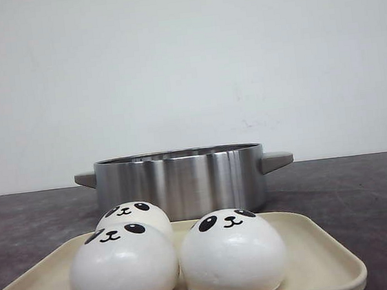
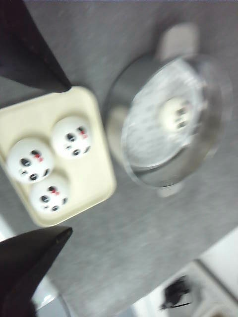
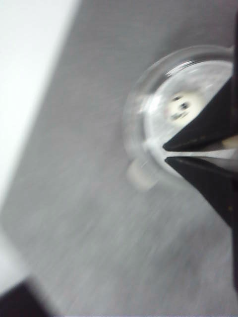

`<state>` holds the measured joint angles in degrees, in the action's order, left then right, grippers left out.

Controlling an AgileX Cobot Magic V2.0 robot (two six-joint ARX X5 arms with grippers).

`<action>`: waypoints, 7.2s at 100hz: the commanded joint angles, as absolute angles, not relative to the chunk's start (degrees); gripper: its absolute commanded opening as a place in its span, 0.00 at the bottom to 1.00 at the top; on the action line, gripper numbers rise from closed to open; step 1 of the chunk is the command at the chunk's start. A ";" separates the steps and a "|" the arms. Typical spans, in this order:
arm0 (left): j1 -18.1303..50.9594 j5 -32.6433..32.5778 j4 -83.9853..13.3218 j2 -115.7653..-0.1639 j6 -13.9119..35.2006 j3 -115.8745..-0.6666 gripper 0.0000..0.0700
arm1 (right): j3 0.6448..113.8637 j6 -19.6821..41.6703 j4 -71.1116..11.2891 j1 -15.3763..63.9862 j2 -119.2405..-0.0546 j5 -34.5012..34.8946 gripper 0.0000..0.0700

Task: Steam buns
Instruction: 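Lower the left gripper onto the farther remaining bun and grasp it, then carry the bun with the left gripper into the steamer and release, then lower the right gripper onto the bun nearest it and grasp it, then lift the bun with the right gripper and release it into the steamer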

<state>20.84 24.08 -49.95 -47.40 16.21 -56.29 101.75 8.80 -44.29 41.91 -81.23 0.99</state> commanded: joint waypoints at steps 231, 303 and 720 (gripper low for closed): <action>35.66 -3.75 -27.31 -88.77 18.13 -81.30 0.01 | 102.85 7.88 -59.16 48.99 -57.36 -18.55 0.01; 28.71 -4.54 -22.06 -108.60 17.37 -81.30 0.50 | 102.85 7.46 -62.41 48.99 -57.19 -18.59 0.01; 39.77 -7.68 -63.72 -51.35 14.76 -92.55 0.62 | 99.07 15.64 -48.62 37.60 -111.15 -3.42 0.50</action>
